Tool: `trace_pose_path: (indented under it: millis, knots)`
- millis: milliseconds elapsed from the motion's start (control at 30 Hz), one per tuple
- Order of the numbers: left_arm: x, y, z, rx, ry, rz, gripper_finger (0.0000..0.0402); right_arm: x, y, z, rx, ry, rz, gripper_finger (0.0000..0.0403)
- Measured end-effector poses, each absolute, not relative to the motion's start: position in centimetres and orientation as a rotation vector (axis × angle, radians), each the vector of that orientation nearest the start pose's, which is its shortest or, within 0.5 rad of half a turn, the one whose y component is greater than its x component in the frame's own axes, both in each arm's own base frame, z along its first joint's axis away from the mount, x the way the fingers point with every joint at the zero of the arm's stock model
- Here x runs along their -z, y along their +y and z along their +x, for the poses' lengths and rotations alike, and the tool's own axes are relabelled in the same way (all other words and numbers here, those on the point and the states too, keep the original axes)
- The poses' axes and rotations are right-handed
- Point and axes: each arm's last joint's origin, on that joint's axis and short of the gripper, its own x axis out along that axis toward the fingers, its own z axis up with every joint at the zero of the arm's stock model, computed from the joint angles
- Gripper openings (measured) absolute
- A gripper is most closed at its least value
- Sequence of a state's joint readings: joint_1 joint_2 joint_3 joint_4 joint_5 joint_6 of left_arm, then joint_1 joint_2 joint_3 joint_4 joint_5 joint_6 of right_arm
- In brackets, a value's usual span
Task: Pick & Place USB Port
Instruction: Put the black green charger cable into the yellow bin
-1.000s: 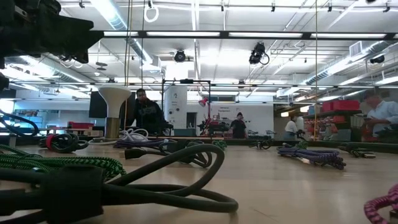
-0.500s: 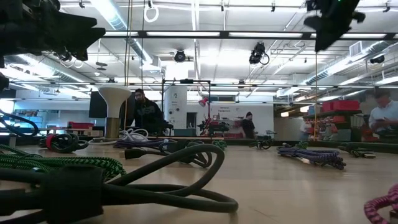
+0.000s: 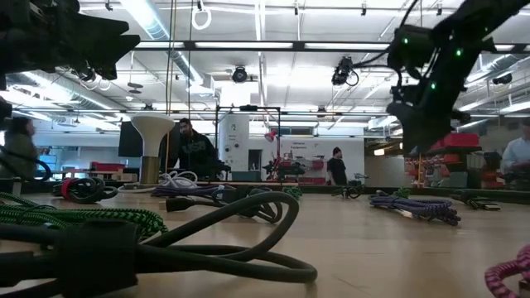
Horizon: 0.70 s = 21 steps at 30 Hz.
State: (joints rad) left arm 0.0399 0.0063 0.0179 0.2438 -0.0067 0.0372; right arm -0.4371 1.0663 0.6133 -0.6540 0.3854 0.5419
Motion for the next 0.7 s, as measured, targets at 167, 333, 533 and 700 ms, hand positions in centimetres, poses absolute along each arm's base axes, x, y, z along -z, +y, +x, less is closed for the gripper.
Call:
trace_pose_path:
  millis: [167, 333, 533, 700]
  knots:
    - [-19.2, 0.4, 9.4, -0.051, -0.255, 0.041, 0.0177, -17.7, -8.8, 15.9, 1.015, 0.804, 0.565, 0.0251]
    - [-19.2, 0.4, 9.4, -0.051, -0.255, 0.041, 0.0177, -16.3, -8.7, 15.7, 1.021, 0.754, 0.62, 0.0269]
    - [-19.2, 0.4, 9.4, -0.051, -0.255, 0.041, 0.0177, -15.4, -8.6, 15.6, 1.034, 0.673, 0.668, 0.0274]
    - [-19.2, 0.4, 9.4, -0.051, -0.255, 0.041, 0.0177, -14.7, -8.7, 15.7, 1.059, 0.648, 0.676, 0.0275]
